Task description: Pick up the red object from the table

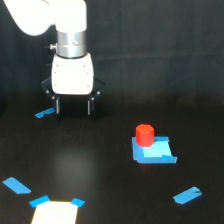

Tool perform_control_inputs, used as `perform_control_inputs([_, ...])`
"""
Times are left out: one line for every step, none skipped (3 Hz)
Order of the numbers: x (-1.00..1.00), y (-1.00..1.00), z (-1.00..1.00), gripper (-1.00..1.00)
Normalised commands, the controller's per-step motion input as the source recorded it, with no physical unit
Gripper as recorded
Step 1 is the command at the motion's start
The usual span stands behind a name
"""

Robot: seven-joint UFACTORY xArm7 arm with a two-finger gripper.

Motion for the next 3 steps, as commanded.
perform_control_inputs([0.36, -1.00, -0.20, 1.00])
perform_control_inputs([1.00, -0.29, -0.27, 1.00])
perform_control_inputs([0.79, 0.54, -0.44, 1.00])
